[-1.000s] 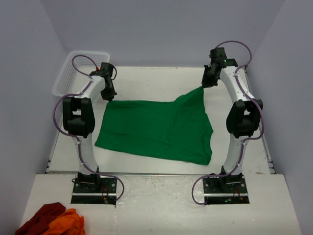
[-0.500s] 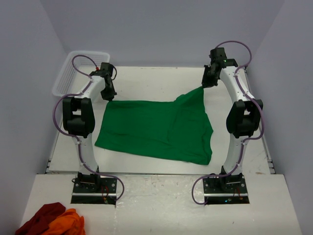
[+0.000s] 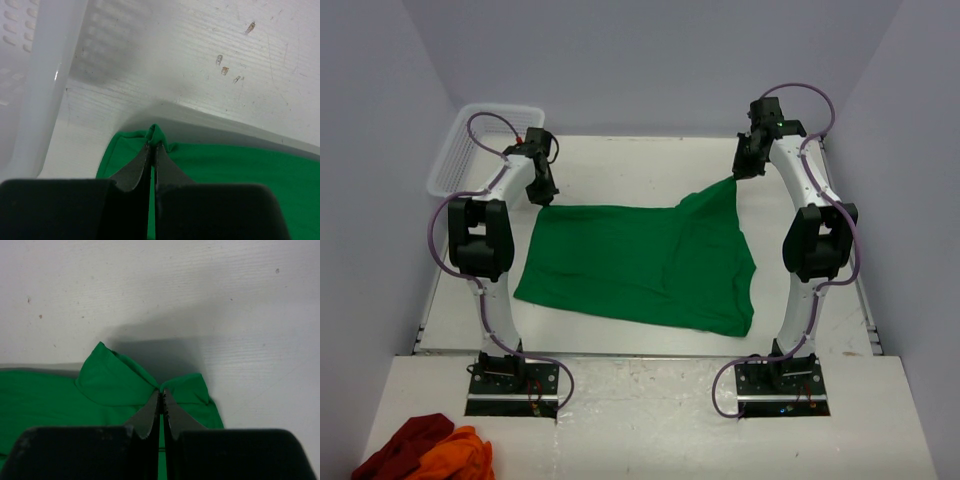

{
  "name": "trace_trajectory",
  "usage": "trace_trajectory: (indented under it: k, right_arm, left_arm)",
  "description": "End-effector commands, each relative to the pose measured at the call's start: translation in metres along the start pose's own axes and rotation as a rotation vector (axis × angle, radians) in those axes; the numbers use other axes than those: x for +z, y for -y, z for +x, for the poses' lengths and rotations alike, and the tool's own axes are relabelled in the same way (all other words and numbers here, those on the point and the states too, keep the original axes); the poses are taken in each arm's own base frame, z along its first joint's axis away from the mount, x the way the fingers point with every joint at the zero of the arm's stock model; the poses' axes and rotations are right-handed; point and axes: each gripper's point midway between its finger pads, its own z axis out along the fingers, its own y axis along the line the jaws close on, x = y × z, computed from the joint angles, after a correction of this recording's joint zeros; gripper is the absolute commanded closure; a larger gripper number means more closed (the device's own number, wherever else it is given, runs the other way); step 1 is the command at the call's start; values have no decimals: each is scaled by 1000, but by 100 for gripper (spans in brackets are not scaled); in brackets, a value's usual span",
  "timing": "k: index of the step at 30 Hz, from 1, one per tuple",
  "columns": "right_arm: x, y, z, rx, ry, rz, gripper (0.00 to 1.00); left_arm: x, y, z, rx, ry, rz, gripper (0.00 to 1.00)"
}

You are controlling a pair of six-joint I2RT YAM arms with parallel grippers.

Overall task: Fold and stack the t-shirts
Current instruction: Fold the other side of the tshirt into a rectangle

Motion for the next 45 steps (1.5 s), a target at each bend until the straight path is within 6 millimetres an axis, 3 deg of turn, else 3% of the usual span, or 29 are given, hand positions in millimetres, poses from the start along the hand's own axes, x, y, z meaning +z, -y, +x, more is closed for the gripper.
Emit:
trace_trajectory:
  k: [1,45]
  right_arm:
    - [-13,-1,-11,-6,44,-4,100]
    - [-11,-2,-13,-7,44,-7,100]
  left_arm:
    - [-1,0,-6,-7,20,17,100]
    - [5,-8,-5,-50,13,36,100]
